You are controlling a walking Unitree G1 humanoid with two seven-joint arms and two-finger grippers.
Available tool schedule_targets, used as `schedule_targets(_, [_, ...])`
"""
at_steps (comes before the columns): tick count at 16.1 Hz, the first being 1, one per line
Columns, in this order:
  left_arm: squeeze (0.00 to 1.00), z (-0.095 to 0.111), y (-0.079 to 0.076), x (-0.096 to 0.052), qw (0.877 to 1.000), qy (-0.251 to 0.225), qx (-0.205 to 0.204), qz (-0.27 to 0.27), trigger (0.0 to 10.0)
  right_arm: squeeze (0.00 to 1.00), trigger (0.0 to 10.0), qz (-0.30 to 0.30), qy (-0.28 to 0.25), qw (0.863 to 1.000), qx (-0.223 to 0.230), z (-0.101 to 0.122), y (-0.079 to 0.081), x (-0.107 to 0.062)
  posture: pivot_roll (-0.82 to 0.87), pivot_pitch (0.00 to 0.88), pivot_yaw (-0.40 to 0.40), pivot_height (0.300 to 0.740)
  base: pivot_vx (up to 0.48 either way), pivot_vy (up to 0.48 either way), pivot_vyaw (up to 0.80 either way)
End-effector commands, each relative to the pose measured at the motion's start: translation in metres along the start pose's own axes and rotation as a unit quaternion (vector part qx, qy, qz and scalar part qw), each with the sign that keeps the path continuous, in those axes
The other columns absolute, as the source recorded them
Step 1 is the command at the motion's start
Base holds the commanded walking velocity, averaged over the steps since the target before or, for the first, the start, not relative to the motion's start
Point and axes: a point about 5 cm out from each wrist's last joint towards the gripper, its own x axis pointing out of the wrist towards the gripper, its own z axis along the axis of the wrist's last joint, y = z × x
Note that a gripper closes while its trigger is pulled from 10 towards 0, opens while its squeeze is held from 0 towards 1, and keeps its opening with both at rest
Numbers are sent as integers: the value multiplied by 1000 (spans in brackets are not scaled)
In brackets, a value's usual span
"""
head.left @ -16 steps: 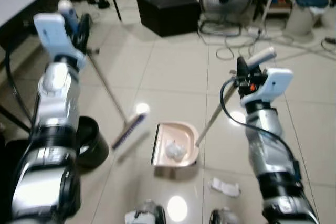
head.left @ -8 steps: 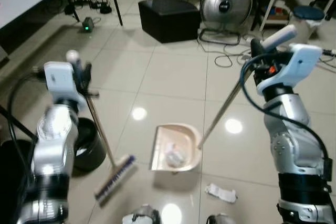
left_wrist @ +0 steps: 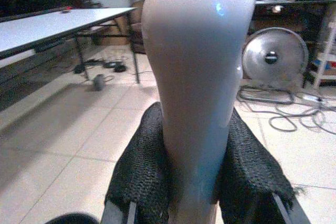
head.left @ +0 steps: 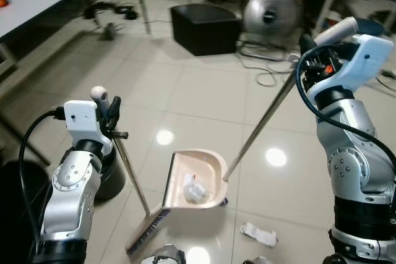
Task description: Sweep floor
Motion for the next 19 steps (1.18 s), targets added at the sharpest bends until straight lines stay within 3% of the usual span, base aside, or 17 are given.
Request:
schedule_targets(1, [0,7,-2,-1,1000,-11,10,-2,10000,0,10000,13,-33,999,13,18,8,3,-2,0,72,740,0,0,800])
schedule_targets(6, [0,9,-19,1,999,-3,14,-35,10000,0,10000,-11,-33,999,19,24,1,3,-9,0,85,740,0,0,800])
schedule_targets(13, [0,12,-23,3,999,0,7,-52,10000,0,10000,-32,-48,998,31,32,-7,1,-14,0,99,740,0,0,0])
schedule_targets(19, [0,14,-24,6,998,1,6,-60,10000,0,10000,-32,-48,998,31,32,-6,1,-12,0,108,740,0,312,0])
